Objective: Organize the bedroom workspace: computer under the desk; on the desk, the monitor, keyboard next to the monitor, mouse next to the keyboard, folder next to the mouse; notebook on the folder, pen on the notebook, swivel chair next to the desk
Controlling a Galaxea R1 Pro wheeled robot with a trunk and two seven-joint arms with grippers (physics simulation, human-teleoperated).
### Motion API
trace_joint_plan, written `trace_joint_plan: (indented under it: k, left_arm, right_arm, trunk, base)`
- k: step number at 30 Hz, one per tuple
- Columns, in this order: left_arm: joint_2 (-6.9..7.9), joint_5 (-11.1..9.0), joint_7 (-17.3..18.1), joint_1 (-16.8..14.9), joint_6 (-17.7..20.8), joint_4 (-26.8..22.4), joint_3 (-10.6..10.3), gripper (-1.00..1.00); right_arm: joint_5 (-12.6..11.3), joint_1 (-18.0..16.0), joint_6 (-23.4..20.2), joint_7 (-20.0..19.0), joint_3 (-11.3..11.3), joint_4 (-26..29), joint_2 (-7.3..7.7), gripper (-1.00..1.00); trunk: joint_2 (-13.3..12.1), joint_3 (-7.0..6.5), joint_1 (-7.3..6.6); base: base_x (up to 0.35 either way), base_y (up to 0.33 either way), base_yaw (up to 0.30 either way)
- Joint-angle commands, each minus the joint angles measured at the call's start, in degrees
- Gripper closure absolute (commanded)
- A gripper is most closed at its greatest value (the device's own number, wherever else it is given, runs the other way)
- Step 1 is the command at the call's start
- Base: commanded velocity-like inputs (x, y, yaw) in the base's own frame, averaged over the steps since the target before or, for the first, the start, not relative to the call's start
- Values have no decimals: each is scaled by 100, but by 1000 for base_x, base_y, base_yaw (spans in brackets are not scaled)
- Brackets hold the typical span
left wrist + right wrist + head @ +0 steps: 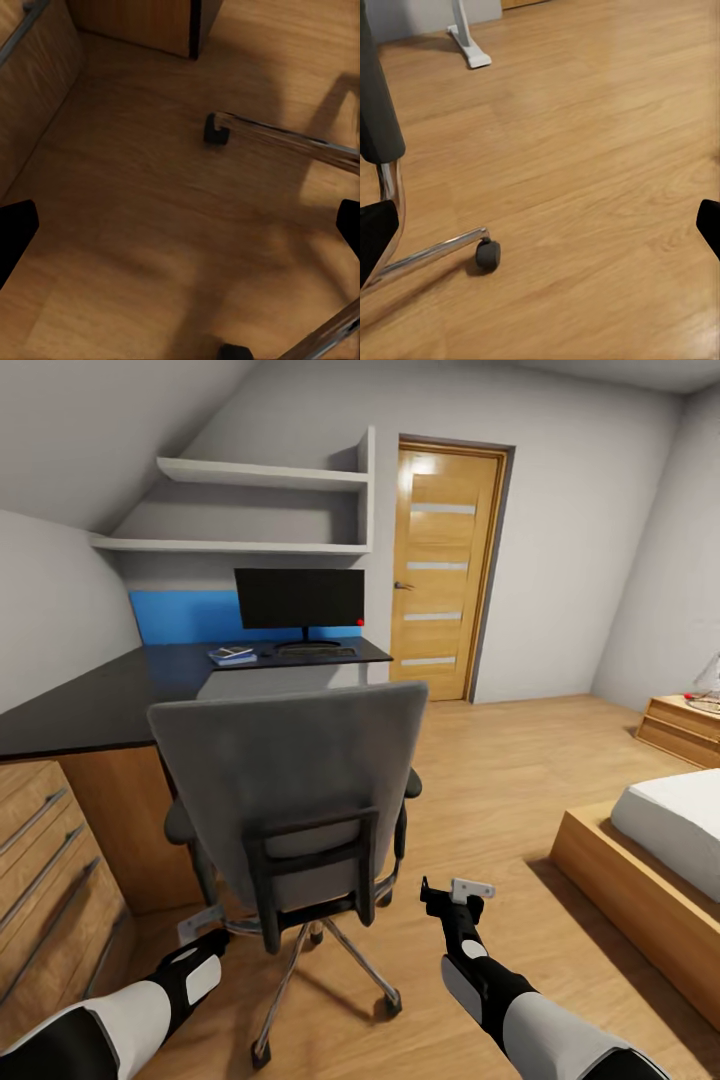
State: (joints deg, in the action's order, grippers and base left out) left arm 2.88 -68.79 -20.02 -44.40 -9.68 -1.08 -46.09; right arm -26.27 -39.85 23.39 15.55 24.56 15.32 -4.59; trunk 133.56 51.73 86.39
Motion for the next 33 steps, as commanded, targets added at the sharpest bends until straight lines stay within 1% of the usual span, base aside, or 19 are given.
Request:
trace_joint_plan:
  k: [1, 15, 27, 30, 33]
  left_arm:
    - [2, -48, -25, 0, -10, -13, -49, -100]
    - [-27, -38, -20, -3, -19, -15, -65, -100]
    - [-37, -36, 14, -3, -3, -15, -75, -100]
    - [-34, -38, 15, -5, 1, -15, -75, -100]
    - [-33, -38, 15, -2, 1, -15, -75, -100]
  right_arm:
    - [-36, -5, 17, 36, 49, -3, 2, -100]
    - [-28, -5, 17, 34, 57, -11, -7, -100]
    - [-18, -5, 21, 35, 82, -29, -24, -100]
    - [-18, -5, 21, 34, 84, -29, -24, -100]
    - [-18, -5, 19, 34, 84, -29, -24, -100]
  trunk:
    - [2, 5, -1]
    - [2, 5, -1]
    - [2, 5, -1]
    - [2, 5, -1]
    - [2, 5, -1]
  base:
    - [66, 0, -19]
    - [91, 0, -2]
    - [211, 70, 0]
    - [7, 4, 0]
    - [-219, 1, 0]
